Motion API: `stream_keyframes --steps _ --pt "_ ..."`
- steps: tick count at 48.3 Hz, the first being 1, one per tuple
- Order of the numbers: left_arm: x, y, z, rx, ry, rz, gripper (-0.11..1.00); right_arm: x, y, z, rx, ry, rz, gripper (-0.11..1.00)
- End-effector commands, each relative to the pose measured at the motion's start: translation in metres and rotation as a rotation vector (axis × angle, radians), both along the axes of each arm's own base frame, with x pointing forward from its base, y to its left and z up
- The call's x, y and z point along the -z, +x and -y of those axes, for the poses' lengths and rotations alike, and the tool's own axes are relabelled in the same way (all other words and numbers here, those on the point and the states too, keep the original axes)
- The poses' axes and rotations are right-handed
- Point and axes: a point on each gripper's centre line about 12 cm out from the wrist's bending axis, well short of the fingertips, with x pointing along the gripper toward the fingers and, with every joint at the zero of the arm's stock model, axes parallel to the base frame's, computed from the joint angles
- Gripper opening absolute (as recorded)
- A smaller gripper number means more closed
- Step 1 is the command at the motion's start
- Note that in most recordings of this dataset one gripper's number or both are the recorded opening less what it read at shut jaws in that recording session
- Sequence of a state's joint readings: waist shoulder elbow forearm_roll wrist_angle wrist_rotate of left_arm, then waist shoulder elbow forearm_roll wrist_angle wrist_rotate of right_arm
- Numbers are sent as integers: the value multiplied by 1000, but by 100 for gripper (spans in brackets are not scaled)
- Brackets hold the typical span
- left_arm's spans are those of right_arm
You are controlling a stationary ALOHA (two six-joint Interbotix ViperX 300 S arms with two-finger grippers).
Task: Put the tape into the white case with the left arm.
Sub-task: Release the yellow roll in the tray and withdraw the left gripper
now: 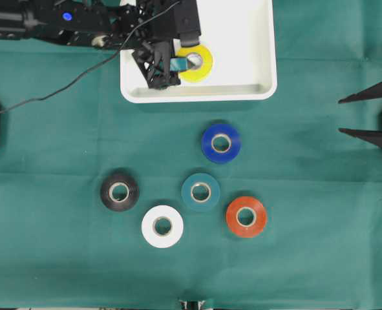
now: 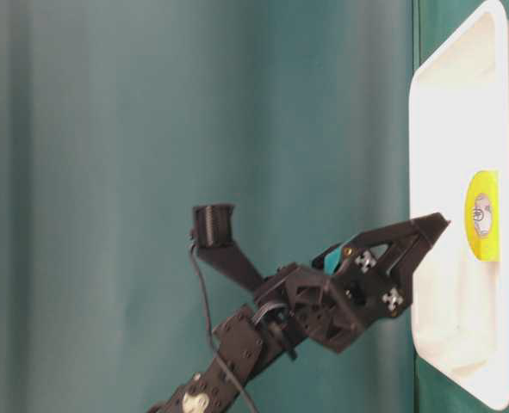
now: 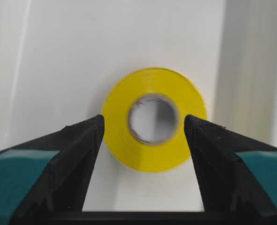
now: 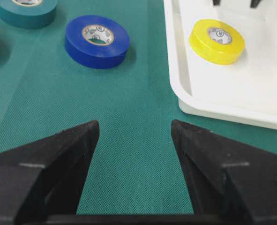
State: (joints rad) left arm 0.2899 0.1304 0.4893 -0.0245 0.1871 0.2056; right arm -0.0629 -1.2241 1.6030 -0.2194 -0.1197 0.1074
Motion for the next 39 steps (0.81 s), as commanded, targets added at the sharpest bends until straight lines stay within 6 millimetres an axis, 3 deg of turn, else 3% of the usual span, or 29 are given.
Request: stream_keyframes --steps 1,18,39 --pt "-24 -2 9 20 16 54 69 -4 2 0 -1 3 14 99" --pt "-38 -18 45 90 13 79 69 -4 2 0 -1 3 15 99" --pt "-43 -12 117 196 -74 104 69 -5 2 0 0 3 15 99"
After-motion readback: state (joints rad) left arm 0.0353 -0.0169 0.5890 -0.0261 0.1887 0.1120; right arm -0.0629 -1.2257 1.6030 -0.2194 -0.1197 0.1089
